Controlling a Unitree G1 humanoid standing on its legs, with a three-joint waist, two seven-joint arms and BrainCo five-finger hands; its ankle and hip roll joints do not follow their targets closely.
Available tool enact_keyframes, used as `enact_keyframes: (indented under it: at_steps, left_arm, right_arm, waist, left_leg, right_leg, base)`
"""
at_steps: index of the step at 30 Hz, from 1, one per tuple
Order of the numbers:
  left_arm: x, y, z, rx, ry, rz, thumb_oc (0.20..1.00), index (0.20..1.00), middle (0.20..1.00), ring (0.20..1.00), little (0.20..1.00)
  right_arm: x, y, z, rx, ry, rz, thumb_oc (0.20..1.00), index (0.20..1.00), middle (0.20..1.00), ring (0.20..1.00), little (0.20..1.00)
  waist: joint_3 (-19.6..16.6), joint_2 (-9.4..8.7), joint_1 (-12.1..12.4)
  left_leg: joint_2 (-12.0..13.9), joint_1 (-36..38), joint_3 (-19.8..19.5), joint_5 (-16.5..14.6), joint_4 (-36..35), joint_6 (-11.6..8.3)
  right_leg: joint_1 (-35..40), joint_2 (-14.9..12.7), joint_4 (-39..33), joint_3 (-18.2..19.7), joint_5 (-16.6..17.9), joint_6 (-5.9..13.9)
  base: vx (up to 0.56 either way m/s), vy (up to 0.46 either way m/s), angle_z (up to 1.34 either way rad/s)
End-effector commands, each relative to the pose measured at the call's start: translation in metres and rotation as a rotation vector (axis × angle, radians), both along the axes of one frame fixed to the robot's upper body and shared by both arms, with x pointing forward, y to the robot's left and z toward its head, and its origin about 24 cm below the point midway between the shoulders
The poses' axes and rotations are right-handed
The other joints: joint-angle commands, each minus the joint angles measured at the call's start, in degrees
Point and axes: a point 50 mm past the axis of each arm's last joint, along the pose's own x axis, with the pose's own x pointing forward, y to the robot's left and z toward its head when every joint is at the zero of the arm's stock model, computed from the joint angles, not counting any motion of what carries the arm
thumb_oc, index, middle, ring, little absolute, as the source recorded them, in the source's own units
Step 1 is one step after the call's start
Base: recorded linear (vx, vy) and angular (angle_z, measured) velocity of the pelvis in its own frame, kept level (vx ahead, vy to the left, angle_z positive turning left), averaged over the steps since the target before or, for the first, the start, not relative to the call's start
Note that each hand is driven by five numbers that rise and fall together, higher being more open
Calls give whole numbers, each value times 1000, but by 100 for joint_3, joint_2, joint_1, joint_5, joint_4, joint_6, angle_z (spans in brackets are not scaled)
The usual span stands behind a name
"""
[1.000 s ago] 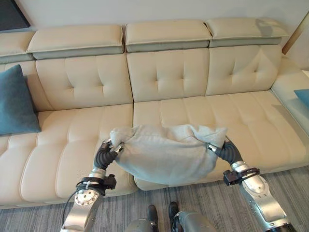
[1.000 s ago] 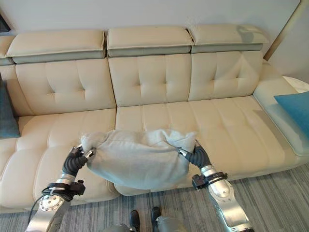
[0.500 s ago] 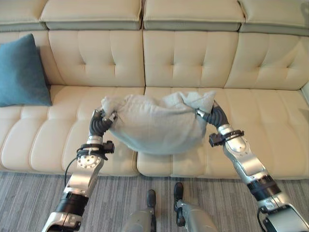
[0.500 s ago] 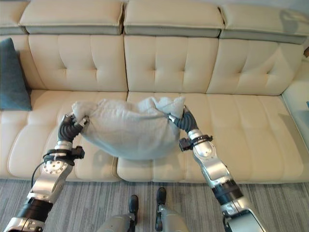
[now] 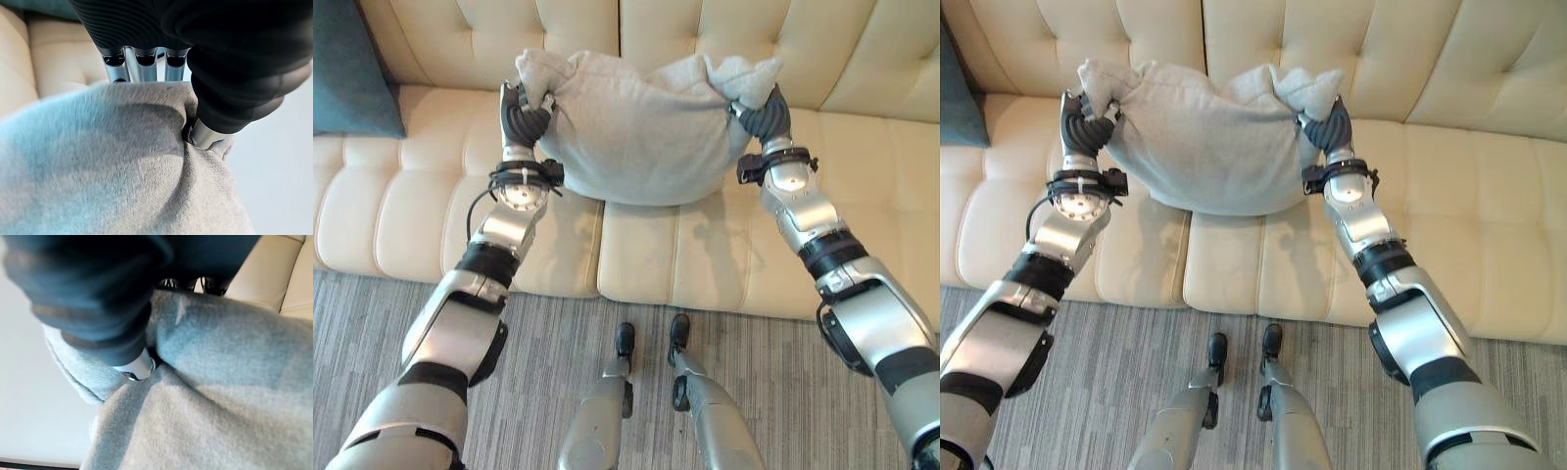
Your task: Pick up all the scattered cushions and arrange them neatly on the sofa.
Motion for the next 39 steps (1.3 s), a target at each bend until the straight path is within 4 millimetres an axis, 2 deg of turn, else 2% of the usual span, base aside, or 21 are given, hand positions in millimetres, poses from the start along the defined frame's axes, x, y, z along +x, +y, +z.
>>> enact_keyframes:
  at_steps: [1, 8, 10, 14, 15, 17, 18, 19, 20, 21, 22, 23, 24, 25, 26, 27, 30, 34, 35, 37, 39]
  left_arm:
    - [-13, -3, 79, 36, -253, -20, 1000, 1000, 1000, 1000, 1000]
    - [-14, 10, 89, 110, -229, 44, 1000, 1000, 1000, 1000, 1000]
    - [-18, 13, 88, 125, -232, 16, 1000, 1000, 1000, 1000, 1000]
    - [-31, 24, 76, 186, -250, -19, 1000, 1000, 1000, 1000, 1000]
    - [-43, 36, 57, 150, -260, -31, 1000, 1000, 1000, 1000, 1000]
    - [-48, 43, 43, 134, -246, -21, 1000, 1000, 1000, 1000, 1000]
    - [-54, 46, 23, 120, -219, -30, 1000, 1000, 1000, 1000, 1000]
    - [-65, 56, -12, 105, -141, -42, 1000, 1000, 1000, 1000, 1000]
    - [-66, 57, -15, 105, -134, -43, 1000, 1000, 1000, 1000, 1000]
    - [-72, 60, -33, 90, -86, -57, 1000, 1000, 1000, 1000, 1000]
    - [-73, 60, -36, 91, -77, -58, 1000, 1000, 1000, 1000, 1000]
    - [-80, 60, -61, 55, -10, -93, 1000, 1000, 1000, 1000, 1000]
    - [-102, 69, -102, 56, 137, -117, 1000, 1000, 1000, 1000, 1000]
    - [-126, 78, -153, 15, 330, -117, 1000, 1000, 1000, 1000, 1000]
    - [-138, 84, -170, -7, 399, -105, 1000, 1000, 1000, 1000, 1000]
    - [-140, 84, -171, -7, 403, -105, 1000, 1000, 1000, 1000, 1000]
    - [-179, 95, -231, -109, 641, -38, 1000, 1000, 1000, 1000, 1000]
    - [-230, 95, -290, -225, 900, 23, 1000, 1000, 1000, 1000, 1000]
    - [-252, 91, -312, -266, 1005, 39, 1000, 1000, 1000, 1000, 1000]
    - [-264, 91, -324, -280, 1073, 48, 1000, 1000, 1000, 1000, 1000]
    - [-257, 92, -325, -256, 1082, 51, 1000, 1000, 1000, 1000, 1000]
  right_arm:
    - [-21, 17, 87, 45, -303, 62, 1000, 1000, 1000, 1000, 1000]
    - [-30, -14, 113, -5, -363, -51, 1000, 1000, 1000, 1000, 1000]
    - [-29, -27, 109, -30, -339, -90, 1000, 1000, 1000, 1000, 1000]
    - [-27, -58, 82, -40, -270, -140, 1000, 1000, 1000, 1000, 1000]
    - [-31, -68, 61, -31, -258, -143, 1000, 1000, 1000, 1000, 1000]
    - [-33, -70, 48, -41, -244, -141, 1000, 1000, 1000, 1000, 1000]
    - [-38, -73, 29, -69, -227, -137, 1000, 1000, 1000, 1000, 1000]
    - [-50, -77, -5, -143, -183, -111, 1000, 1000, 1000, 1000, 1000]
    - [-51, -77, -8, -144, -175, -110, 1000, 1000, 1000, 1000, 1000]
    - [-58, -81, -26, -157, -147, -97, 1000, 1000, 1000, 1000, 1000]
    - [-60, -81, -30, -158, -138, -97, 1000, 1000, 1000, 1000, 1000]
    - [-68, -83, -55, -155, -89, -70, 1000, 1000, 1000, 1000, 1000]
    - [-93, -95, -101, -168, 32, -58, 1000, 1000, 1000, 1000, 1000]
    - [-117, -104, -153, -114, 189, -48, 1000, 1000, 1000, 1000, 1000]
    - [-127, -107, -173, -92, 261, -50, 1000, 1000, 1000, 1000, 1000]
    - [-128, -107, -175, -92, 265, -49, 1000, 1000, 1000, 1000, 1000]
    - [-164, -121, -232, -71, 492, -87, 1000, 1000, 1000, 1000, 1000]
    - [-206, -125, -293, -45, 761, -141, 1000, 1000, 1000, 1000, 1000]
    - [-223, -124, -315, -56, 872, -145, 1000, 1000, 1000, 1000, 1000]
    - [-231, -118, -331, -61, 942, -134, 1000, 1000, 1000, 1000, 1000]
    - [-229, -110, -342, -50, 983, -123, 1000, 1000, 1000, 1000, 1000]
  waist:
    - [-173, -238, 203]
    - [-152, -231, 224]
    - [-153, -246, 218]
    - [-212, -280, 180]
    - [-234, -307, 154]
    - [-262, -316, 124]
    - [-321, -331, 83]
    - [-392, -356, 4]
    - [-421, -354, 1]
    - [-451, -365, -49]
    - [-489, -367, -47]
    - [-528, -357, -92]
    - [-719, -378, -185]
    - [-867, -359, -276]
    - [-956, -364, -317]
    - [-969, -366, -320]
    - [-1135, -332, -424]
    - [-1321, -347, -600]
    - [-1343, -346, -678]
    - [-1251, -375, -746]
    - [-1049, -332, -775]
  left_leg:
    - [-283, -12, 83, -769, 467, -122]
    - [-286, 20, -5, -720, 355, -152]
    - [-309, 60, -25, -677, 318, -150]
    - [-292, 265, -20, -692, 252, -160]
    - [-287, 405, -7, -699, 186, -163]
    - [-287, 477, -1, -704, 155, -162]
    - [-287, 578, 15, -719, 104, -159]
    - [-287, 720, 40, -731, 39, -143]
    - [-286, 742, 37, -730, 25, -143]
    - [-280, 802, 49, -736, -10, -133]
    - [-279, 824, 45, -734, -26, -133]
    - [-261, 940, 54, -779, -50, -119]
    - [-270, 1131, 81, -765, -165, -95]
    - [-271, 1395, 102, -813, -249, -75]
    - [-282, 1462, 122, -794, -284, -64]
    - [-281, 1478, 121, -794, -295, -64]
    - [-250, 1834, 181, -845, -373, -48]
    - [-258, 2117, 293, -832, -478, -14]
    - [-265, 2250, 354, -830, -586, 23]
    - [-272, 2260, 453, -764, -652, 44]
    - [-143, 2076, 516, -577, -595, 63]
  right_leg:
    - [-142, -553, 9, 488, -226, 1150]
    - [-104, -546, -66, 418, -224, 1164]
    - [-53, -568, -101, 402, -200, 1155]
    - [146, -556, -135, 393, -224, 1130]
    - [268, -551, -168, 392, -251, 1114]
    - [337, -545, -193, 400, -259, 1107]
    - [423, -541, -226, 403, -276, 1101]
    - [566, -535, -277, 406, -304, 1090]
    - [587, -534, -286, 402, -306, 1090]
    - [642, -537, -308, 402, -316, 1085]
    - [662, -536, -319, 397, -317, 1085]
    - [760, -515, -331, 400, -349, 1077]
    - [922, -502, -387, 385, -336, 1082]
    - [1180, -462, -428, 378, -376, 1087]
    - [1240, -467, -439, 375, -363, 1092]
    - [1254, -466, -446, 374, -365, 1092]
    - [1532, -425, -461, 396, -421, 1100]
    - [1695, -376, -436, 506, -388, 1116]
    - [1689, -334, -407, 630, -305, 1151]
    - [1559, -320, -215, 787, -58, 1253]
    - [1307, -147, 426, 932, -253, 1272]
  base:
    - [-17, -45, 0]
    - [11, -26, 3]
    - [0, 0, 0]
    - [26, -27, 5]
    - [42, -22, 2]
    - [31, -6, -5]
    - [57, 12, -7]
    - [53, 13, -4]
    - [55, 10, 1]
    - [29, 1, 3]
    - [62, 11, 3]
    - [94, 24, 3]
    - [153, 54, 3]
    - [133, 61, 0]
    - [84, 47, -10]
    - [20, 36, -17]
    - [-7, 41, -14]
    - [-86, 52, -16]
    - [-201, 58, -31]
    - [-262, 22, -37]
    - [-419, -12, -47]
